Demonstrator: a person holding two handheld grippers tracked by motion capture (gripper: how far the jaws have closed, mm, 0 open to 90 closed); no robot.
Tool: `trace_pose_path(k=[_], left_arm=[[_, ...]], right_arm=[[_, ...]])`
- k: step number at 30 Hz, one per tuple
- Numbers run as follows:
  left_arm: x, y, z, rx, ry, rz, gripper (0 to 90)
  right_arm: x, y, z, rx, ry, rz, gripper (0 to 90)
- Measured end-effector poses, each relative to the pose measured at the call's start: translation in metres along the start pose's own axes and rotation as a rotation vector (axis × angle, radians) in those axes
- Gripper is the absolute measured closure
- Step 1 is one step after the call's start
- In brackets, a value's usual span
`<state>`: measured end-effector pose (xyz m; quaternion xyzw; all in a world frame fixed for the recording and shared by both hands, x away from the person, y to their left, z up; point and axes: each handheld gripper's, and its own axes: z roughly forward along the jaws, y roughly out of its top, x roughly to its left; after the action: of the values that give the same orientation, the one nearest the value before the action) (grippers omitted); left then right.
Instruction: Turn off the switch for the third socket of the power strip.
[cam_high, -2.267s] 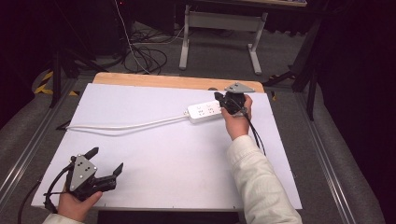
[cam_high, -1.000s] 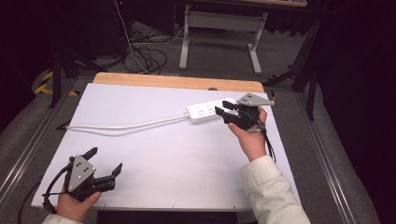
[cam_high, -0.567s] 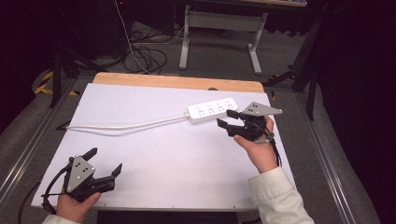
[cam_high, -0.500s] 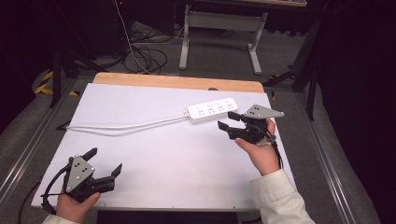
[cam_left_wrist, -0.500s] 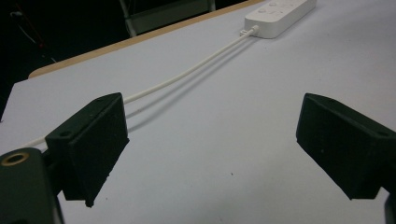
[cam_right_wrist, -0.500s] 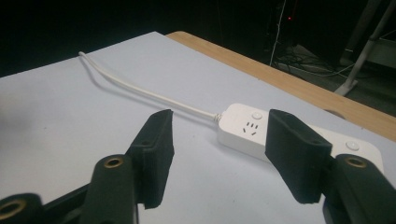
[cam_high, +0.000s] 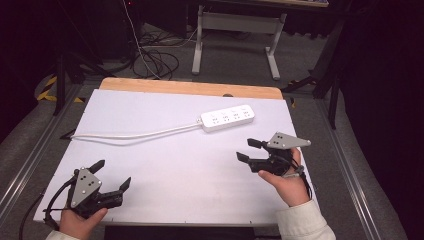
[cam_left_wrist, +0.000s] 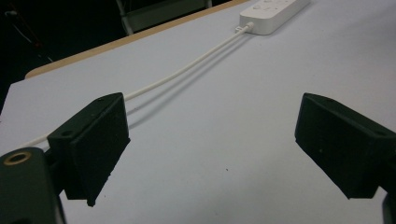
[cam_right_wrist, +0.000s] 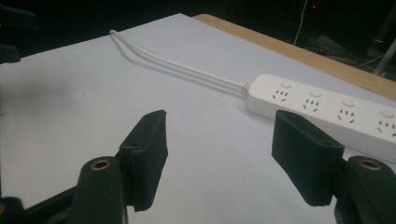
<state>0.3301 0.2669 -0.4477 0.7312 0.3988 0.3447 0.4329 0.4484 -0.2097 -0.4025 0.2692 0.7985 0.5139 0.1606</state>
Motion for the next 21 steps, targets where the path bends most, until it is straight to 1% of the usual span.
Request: trace_pose_path(k=[4,6,9,14,19,21], left_arm=[[0.0,0.0,-0.001,-0.001,-0.002,-0.005,10.4],[0.0,0.0,-0.001,0.001,0.004,-0.001,10.4],[0.0,0.0,-0.001,0.002,0.006,0.0,10.4],[0.0,0.0,-0.001,-0.001,0.004,-0.003,10.4],[0.0,0.0,-0.002,-0.004,0.007,-0.002,10.4],[0.0,0.0,-0.002,-0.004,0.008,-0.001,10.4]], right_arm=[[0.006,-0.01,0.001,0.028,0.011,-0.004,35.9],[0.009,-0.015,0.002,0.041,0.022,0.003,36.0],[0.013,-0.024,0.006,0.061,0.052,0.035,36.1],[0.018,-0.038,0.011,0.085,0.068,0.075,35.8],[0.017,-0.052,0.015,0.104,0.06,0.075,33.8],[0.016,-0.056,0.016,0.101,0.073,0.068,32.6]])
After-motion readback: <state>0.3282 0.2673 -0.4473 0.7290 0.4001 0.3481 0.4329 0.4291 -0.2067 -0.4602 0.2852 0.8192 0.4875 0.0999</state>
